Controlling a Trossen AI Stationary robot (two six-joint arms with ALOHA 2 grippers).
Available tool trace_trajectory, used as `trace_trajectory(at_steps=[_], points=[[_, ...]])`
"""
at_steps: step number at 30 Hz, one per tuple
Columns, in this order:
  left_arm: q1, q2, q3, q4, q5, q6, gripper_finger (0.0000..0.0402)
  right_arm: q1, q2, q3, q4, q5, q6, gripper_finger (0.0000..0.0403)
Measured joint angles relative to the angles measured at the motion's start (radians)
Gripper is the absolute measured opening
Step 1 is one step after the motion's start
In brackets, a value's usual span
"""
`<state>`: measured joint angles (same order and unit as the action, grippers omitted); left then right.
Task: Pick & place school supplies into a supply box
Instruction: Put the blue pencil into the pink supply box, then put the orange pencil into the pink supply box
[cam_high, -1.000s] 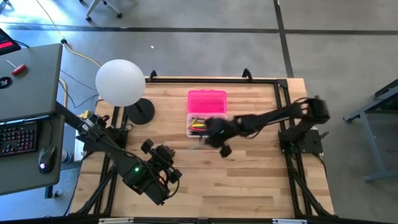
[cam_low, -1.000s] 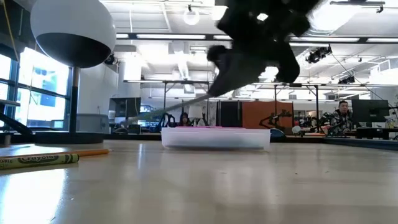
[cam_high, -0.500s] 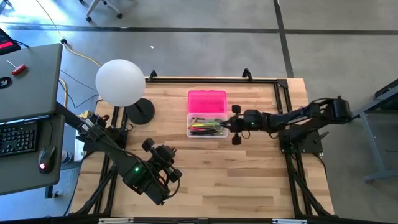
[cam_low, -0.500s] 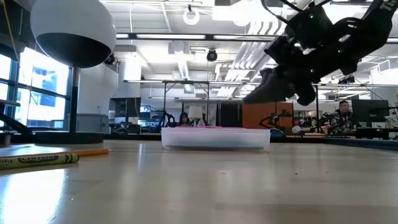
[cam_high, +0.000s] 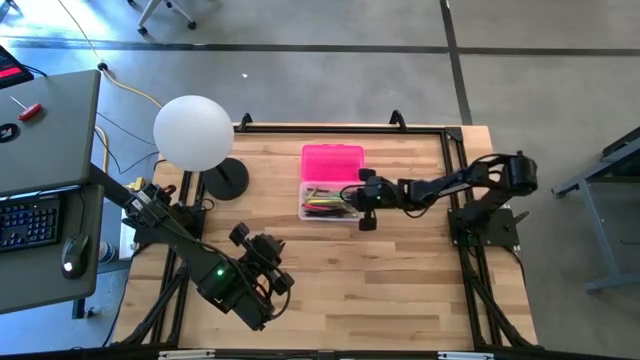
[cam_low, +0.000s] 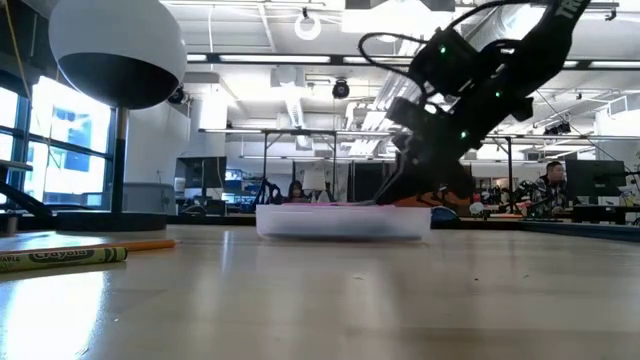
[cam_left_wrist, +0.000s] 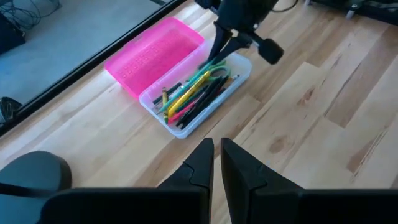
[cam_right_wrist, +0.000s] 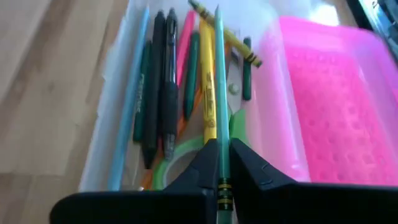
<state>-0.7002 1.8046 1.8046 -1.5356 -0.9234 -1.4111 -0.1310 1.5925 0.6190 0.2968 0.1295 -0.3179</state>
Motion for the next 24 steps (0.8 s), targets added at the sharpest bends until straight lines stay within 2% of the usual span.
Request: trace_trajectory(at_steps=[5, 13, 16, 21, 24], points=[[0.000, 0.000, 0.000, 0.002, 0.013, 0.024, 0.0062, 0.001, 0.015, 0.018, 0.034, 0.001, -0.004, 0.0037], [0.000, 0.000, 0.000, 0.000, 0.016, 0.027, 0.0062, 0.008, 0.004, 0.020, 0.046, 0.071, 0.002, 0.0083], [0.000, 0.000, 0.001, -0.001, 0.015, 0.027, 0.0062, 0.046, 0.004, 0.021, 0.111, 0.026, 0.004, 0.0088], [0.000, 0.000, 0.001, -0.003, 0.015, 0.027, 0.0062, 0.146, 0.003, 0.022, 0.282, -0.121, 0.001, 0.0089], [0.000, 0.000, 0.001, -0.004, 0.015, 0.027, 0.0062, 0.212, 0.019, 0.031, 0.406, -0.155, 0.048, 0.0087]])
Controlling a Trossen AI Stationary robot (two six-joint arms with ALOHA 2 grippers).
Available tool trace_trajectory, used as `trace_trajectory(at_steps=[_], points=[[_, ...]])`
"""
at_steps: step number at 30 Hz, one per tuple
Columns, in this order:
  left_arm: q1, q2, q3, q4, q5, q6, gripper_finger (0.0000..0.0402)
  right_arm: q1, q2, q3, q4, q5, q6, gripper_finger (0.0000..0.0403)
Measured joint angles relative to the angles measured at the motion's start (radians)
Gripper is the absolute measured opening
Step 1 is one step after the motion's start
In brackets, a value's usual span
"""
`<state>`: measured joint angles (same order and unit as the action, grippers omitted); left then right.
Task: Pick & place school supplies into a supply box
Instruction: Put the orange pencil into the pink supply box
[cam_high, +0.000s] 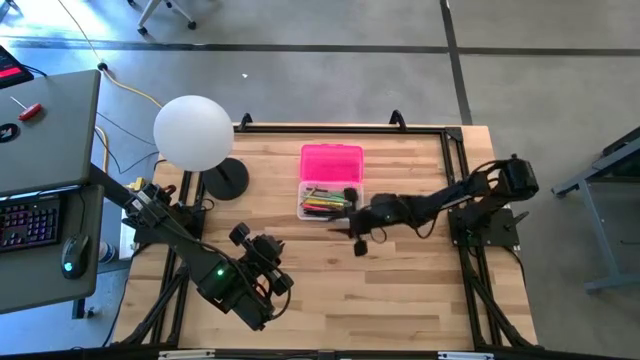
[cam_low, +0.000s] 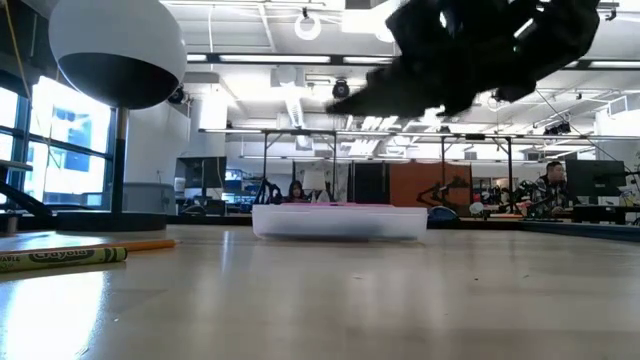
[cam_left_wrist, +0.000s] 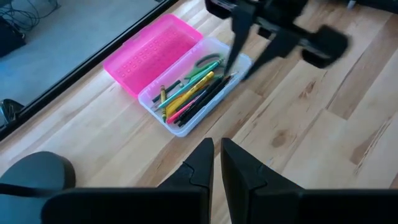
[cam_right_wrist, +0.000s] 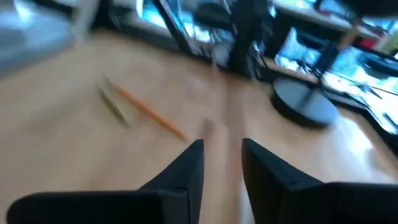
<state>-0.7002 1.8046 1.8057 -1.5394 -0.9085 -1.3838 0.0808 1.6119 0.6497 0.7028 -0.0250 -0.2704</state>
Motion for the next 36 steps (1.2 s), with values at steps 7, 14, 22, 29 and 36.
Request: trace_trajectory(at_steps=[7, 14, 22, 29, 36], points=[[0.000, -0.022, 0.000, -0.015, 0.009, 0.000, 0.0062, 0.121, 0.182, 0.210, -0.015, -0.012, -0.017, 0.0085], [0.000, -0.055, 0.000, -0.033, 0.045, 0.011, 0.0062, 0.149, 0.463, 0.531, -0.187, -0.121, -0.036, 0.0095], [-0.074, -0.061, 0.000, -0.032, 0.036, -0.024, 0.0062, 0.151, 0.562, 0.729, -0.386, -0.138, -0.052, 0.0099], [-0.179, -0.055, -0.023, -0.030, -0.027, -0.204, 0.0062, 0.125, 0.562, 0.751, -0.416, -0.137, -0.103, 0.0099], [-0.259, -0.054, -0.274, -0.014, 0.037, -0.645, 0.0062, 0.103, 0.562, 0.750, -0.470, -0.138, -0.074, 0.0099]])
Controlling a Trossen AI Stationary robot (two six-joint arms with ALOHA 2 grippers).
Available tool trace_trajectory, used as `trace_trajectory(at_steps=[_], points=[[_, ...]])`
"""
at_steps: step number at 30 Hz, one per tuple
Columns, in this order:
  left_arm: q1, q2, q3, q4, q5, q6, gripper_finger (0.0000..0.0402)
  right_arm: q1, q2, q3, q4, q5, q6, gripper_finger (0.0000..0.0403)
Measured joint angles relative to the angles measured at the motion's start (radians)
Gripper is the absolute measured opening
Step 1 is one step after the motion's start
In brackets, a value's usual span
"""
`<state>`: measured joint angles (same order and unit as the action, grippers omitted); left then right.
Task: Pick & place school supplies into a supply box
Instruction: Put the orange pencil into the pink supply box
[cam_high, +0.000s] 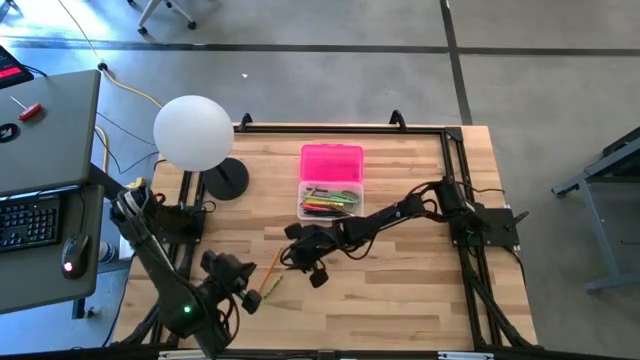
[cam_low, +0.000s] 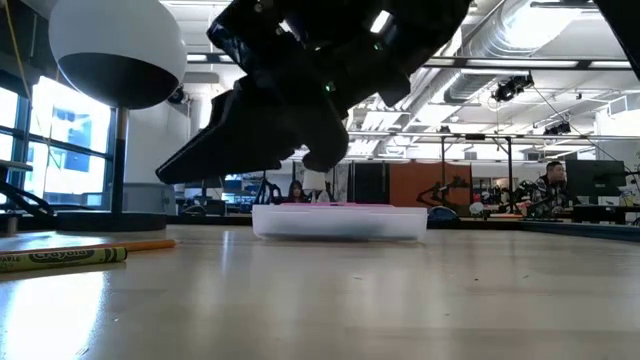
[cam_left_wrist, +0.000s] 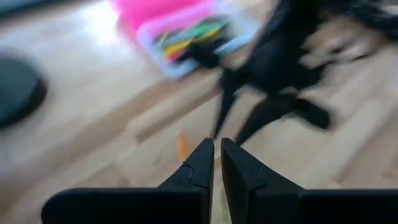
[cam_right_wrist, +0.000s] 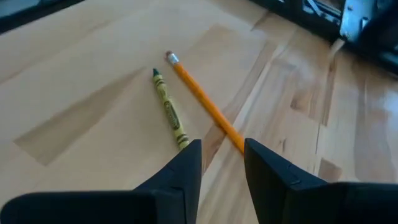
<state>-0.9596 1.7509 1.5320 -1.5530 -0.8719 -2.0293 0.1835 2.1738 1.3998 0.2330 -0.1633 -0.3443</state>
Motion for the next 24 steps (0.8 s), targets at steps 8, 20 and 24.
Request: trace_trajectory(at_steps=[8, 20, 24], points=[[0.002, 0.001, -0.215, 0.131, 0.017, -0.179, 0.0062, -0.036, 0.010, 0.000, 0.029, -0.115, -0.166, 0.0099], [0.004, -0.064, -0.131, -0.019, -0.015, -0.138, 0.0062, -0.121, 0.118, 0.095, 0.073, -0.238, -0.147, 0.0099], [0.004, -0.071, -0.131, -0.018, -0.025, -0.122, 0.0062, -0.119, 0.207, 0.242, -0.080, -0.230, -0.153, 0.0099]])
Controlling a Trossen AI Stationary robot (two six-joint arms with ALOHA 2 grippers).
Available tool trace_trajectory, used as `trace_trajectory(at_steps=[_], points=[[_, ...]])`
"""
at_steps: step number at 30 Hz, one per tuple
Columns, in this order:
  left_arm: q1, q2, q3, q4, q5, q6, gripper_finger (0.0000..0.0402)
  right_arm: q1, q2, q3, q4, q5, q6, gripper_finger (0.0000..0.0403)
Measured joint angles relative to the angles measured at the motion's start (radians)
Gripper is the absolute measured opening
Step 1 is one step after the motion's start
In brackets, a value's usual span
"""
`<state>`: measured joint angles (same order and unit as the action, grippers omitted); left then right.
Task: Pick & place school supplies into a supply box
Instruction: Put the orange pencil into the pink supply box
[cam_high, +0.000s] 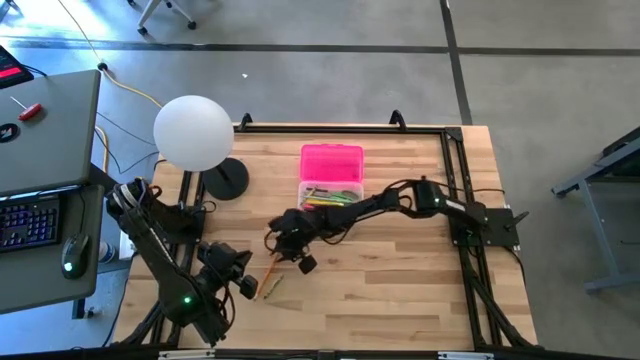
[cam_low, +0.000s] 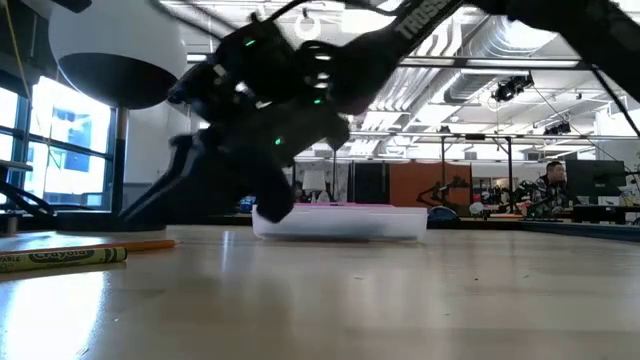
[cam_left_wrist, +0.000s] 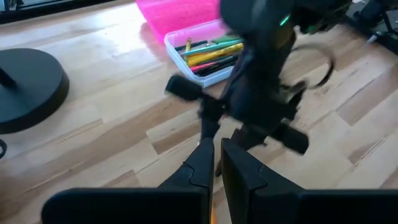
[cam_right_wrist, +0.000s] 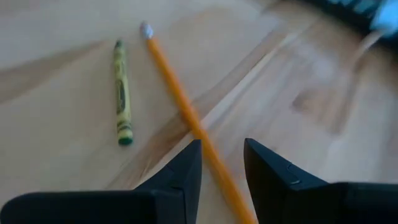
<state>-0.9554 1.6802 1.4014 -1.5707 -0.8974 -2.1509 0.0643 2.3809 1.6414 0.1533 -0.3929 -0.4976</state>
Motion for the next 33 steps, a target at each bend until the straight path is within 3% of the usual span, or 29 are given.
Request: trace_trajectory(at_steps=[6, 17, 30, 33], points=[[0.000, 0.000, 0.000, -0.001, 0.015, 0.002, 0.0062, -0.018, 0.061, 0.133, -0.143, -0.072, -0.001, 0.0099], [0.000, 0.000, 0.000, -0.001, 0.024, 0.026, 0.0062, -0.036, 0.057, 0.010, -0.098, -0.123, -0.083, 0.0096], [0.000, 0.000, 0.000, 0.000, 0.025, 0.026, 0.0062, -0.032, 0.059, -0.003, -0.063, -0.137, -0.055, 0.0011], [0.000, 0.000, 0.000, 0.000, 0.025, 0.026, 0.0062, -0.027, 0.059, -0.003, -0.062, -0.136, -0.012, 0.0007]])
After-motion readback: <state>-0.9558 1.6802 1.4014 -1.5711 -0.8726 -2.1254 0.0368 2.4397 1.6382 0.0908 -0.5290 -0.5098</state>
